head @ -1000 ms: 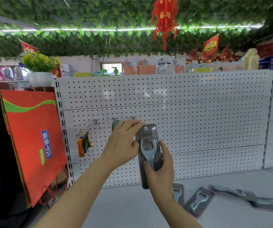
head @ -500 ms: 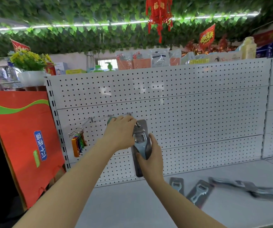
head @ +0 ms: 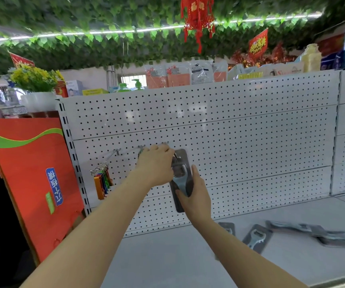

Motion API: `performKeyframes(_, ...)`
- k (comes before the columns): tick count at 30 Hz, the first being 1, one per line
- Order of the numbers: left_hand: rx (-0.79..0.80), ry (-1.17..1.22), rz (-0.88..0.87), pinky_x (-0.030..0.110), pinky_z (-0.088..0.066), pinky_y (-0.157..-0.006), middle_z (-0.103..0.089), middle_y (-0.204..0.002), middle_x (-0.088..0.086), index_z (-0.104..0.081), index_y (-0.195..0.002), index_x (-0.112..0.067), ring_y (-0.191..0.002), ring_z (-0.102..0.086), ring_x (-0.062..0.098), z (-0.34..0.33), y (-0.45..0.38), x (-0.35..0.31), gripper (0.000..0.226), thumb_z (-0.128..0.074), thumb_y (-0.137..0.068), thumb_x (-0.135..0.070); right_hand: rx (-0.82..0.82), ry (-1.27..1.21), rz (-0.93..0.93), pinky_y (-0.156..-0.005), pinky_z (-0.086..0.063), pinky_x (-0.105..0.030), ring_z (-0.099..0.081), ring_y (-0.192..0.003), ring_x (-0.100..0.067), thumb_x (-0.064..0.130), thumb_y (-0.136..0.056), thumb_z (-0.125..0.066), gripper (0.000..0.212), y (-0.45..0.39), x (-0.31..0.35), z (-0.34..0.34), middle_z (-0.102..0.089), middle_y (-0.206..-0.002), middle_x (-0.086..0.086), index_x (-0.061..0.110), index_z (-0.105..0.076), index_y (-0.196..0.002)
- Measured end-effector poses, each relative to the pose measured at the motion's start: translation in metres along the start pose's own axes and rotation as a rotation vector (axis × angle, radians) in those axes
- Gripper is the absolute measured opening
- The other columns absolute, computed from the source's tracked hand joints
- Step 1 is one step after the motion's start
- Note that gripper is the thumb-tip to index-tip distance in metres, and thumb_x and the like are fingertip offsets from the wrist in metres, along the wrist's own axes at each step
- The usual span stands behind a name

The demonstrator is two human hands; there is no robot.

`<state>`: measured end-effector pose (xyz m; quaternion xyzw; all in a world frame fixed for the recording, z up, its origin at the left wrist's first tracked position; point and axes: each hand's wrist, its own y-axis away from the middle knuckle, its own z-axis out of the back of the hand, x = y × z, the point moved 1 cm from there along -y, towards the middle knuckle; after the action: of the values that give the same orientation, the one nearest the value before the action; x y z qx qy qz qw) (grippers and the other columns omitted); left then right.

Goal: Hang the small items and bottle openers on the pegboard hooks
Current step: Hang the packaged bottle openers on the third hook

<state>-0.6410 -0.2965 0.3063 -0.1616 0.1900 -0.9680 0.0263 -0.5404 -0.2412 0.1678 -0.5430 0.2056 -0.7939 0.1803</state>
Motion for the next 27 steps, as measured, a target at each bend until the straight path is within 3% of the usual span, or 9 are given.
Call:
performKeyframes(9, -0.219, 0.138, 0.054, 0.038, -0.018, -0.117, -0.036, -0.153, 0.0, -0.036, -0.148, -0.018, -0.142, -0.03, 0.023, 0.005, 0.039, -0.008, 0.059, -0.052, -0.094, -0.038, -0.073, 0.209, 0.073, -0.111, -0.034, -0.041, -0.034, -0.139, -0.024, 0.036, -0.088, -0.067, 0.084, 0.005, -0.007, 0.046, -0.034, -0.154, -0.007, 0.02, -0.017, -0.153)
performKeyframes(11, -0.35, 0.229, 0.078, 0.04, -0.02, -0.117, -0.037, -0.153, 0.002, -0.037, -0.148, -0.017, -0.143, -0.028, 0.024, 0.008, 0.057, -0.02, 0.061, -0.056, -0.093, -0.038, -0.109, 0.294, 0.111, -0.112, -0.032, -0.039, -0.035, -0.138, -0.024, 0.036, -0.088, -0.067, 0.082, 0.009, -0.012, 0.064, -0.036, -0.152, -0.007, 0.016, -0.022, -0.152)
performKeyframes(15, -0.569, 0.34, -0.052, 0.044, -0.032, -0.111, -0.05, -0.144, 0.006, -0.049, -0.141, -0.012, -0.136, -0.04, 0.028, 0.007, 0.078, -0.062, 0.061, -0.067, -0.086, -0.033, -0.152, 0.455, 0.168, -0.108, -0.032, -0.042, -0.041, -0.134, -0.027, 0.035, -0.085, -0.069, 0.077, 0.016, -0.029, 0.103, -0.044, -0.147, -0.01, 0.009, -0.032, -0.148)
performKeyframes(21, -0.409, 0.385, -0.209, 0.046, -0.035, -0.108, -0.049, -0.144, 0.009, -0.049, -0.14, -0.009, -0.134, -0.042, 0.031, -0.02, 0.067, -0.144, 0.06, -0.065, -0.087, -0.031, -0.155, 0.619, 0.144, -0.107, -0.034, -0.047, -0.043, -0.131, -0.03, 0.035, -0.085, -0.068, 0.076, 0.025, -0.077, 0.169, -0.045, -0.144, -0.011, 0.009, -0.032, -0.147)
performKeyframes(27, -0.201, 0.358, -0.249, 0.041, -0.026, -0.112, -0.039, -0.152, 0.006, -0.041, -0.146, -0.013, -0.14, -0.033, 0.028, -0.051, 0.036, -0.224, 0.06, -0.058, -0.091, -0.031, -0.136, 0.746, 0.08, -0.103, -0.037, -0.046, -0.049, -0.125, -0.033, 0.032, -0.083, -0.07, 0.075, 0.029, -0.137, 0.244, -0.049, -0.139, -0.014, 0.007, -0.036, -0.144)
